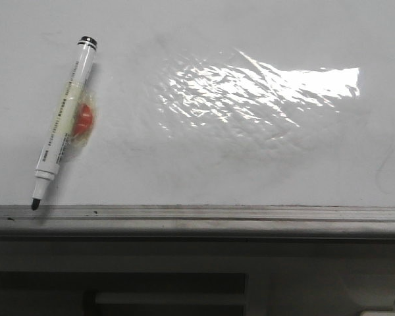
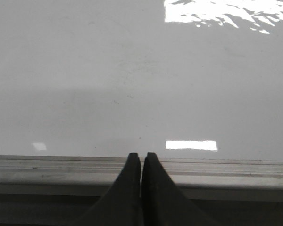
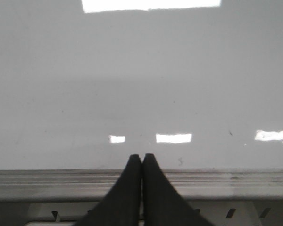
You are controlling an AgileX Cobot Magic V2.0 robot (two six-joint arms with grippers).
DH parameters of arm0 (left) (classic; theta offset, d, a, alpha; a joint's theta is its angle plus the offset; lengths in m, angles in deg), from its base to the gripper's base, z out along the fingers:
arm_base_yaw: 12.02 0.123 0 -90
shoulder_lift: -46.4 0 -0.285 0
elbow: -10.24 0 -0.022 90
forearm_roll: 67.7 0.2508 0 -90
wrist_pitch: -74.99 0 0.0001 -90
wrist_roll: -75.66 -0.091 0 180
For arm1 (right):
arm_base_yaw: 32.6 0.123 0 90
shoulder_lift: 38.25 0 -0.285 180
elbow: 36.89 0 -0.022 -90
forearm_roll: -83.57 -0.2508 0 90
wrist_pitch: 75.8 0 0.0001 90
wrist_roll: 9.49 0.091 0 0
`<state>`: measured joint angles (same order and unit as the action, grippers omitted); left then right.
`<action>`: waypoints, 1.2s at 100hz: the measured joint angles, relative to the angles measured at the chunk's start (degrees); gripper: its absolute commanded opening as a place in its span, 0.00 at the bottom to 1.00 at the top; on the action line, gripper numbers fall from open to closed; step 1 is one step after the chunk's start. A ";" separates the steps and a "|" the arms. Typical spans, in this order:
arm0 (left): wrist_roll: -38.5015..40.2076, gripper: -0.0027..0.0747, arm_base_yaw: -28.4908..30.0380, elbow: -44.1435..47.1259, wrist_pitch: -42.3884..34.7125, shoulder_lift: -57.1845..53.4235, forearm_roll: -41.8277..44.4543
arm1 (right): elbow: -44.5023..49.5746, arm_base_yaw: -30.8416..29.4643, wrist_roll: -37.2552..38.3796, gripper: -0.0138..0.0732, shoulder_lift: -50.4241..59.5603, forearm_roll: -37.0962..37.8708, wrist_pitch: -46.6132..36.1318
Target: Write number 9 on whiteboard
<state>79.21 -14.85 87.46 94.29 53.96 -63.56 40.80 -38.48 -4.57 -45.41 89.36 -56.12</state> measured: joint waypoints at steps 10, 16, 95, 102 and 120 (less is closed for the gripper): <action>0.00 0.01 0.00 0.00 0.00 0.00 0.00 | 0.00 0.00 0.00 0.08 0.00 0.00 0.00; 0.00 0.01 0.00 0.00 0.00 0.00 0.00 | 0.00 0.00 0.00 0.08 0.00 0.00 0.00; 0.00 0.01 0.00 0.00 0.00 0.00 0.44 | 0.00 0.00 0.00 0.08 0.00 0.11 -0.13; 0.00 0.01 0.00 0.00 -0.10 0.00 0.53 | 0.00 0.00 0.00 0.08 0.00 0.23 -0.13; 0.00 0.01 0.00 0.03 -0.88 0.00 1.51 | 0.13 0.00 0.00 0.08 0.00 0.30 -1.63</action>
<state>79.21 -14.85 87.49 93.41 53.96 -62.05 40.93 -38.48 -4.57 -45.41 89.67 -57.76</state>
